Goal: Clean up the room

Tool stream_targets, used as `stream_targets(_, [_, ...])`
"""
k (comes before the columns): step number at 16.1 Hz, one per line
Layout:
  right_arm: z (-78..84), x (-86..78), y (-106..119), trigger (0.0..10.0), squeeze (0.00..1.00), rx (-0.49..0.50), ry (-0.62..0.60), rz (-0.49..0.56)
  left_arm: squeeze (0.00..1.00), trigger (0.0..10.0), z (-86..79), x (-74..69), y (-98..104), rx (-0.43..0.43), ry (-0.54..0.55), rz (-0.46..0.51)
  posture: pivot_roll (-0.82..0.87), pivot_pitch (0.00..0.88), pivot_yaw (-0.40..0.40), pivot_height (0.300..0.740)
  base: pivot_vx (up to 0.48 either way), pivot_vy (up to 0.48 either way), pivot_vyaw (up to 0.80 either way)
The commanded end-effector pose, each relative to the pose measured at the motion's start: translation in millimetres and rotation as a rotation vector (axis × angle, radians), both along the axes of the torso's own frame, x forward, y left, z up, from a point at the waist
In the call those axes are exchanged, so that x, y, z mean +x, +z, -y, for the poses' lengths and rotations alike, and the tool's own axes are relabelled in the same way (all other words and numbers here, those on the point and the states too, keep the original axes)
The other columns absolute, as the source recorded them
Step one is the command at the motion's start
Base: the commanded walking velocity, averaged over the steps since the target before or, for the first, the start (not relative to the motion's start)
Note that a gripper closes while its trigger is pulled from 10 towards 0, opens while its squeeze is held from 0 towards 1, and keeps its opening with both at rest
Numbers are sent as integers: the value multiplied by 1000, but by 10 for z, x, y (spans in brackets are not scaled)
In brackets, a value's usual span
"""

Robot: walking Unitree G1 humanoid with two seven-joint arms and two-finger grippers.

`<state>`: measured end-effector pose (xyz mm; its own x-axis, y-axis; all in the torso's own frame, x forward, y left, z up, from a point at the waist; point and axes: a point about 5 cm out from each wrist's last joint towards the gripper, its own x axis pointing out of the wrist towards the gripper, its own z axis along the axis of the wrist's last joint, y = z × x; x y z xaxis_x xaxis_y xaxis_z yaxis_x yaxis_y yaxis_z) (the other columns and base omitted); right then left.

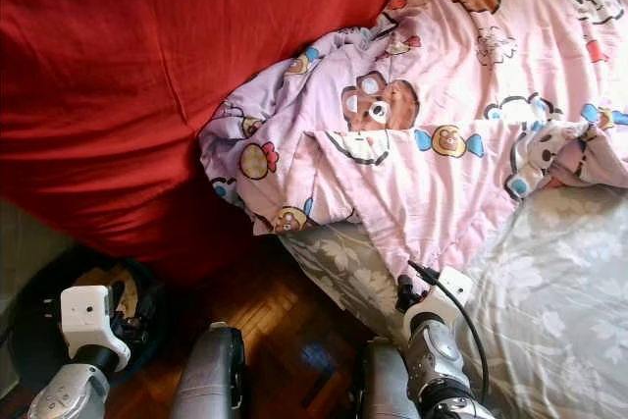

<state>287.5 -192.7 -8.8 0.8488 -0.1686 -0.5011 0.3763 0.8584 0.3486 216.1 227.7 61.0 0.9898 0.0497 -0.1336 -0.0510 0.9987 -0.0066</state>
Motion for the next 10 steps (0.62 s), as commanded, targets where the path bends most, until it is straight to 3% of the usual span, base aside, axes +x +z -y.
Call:
stream_targets(1, [-33,-101,-109,10000,0,24,-5,-56,0,10000,-56,-89,-43,1,11,-38,127,370,36,637,0,0,0])
stream_targets(10, [1,-92,-103,10000,0,17,-36,-77,0,10000,-55,-204,-52,4,12,-69,139,394,42,637,0,0,0])
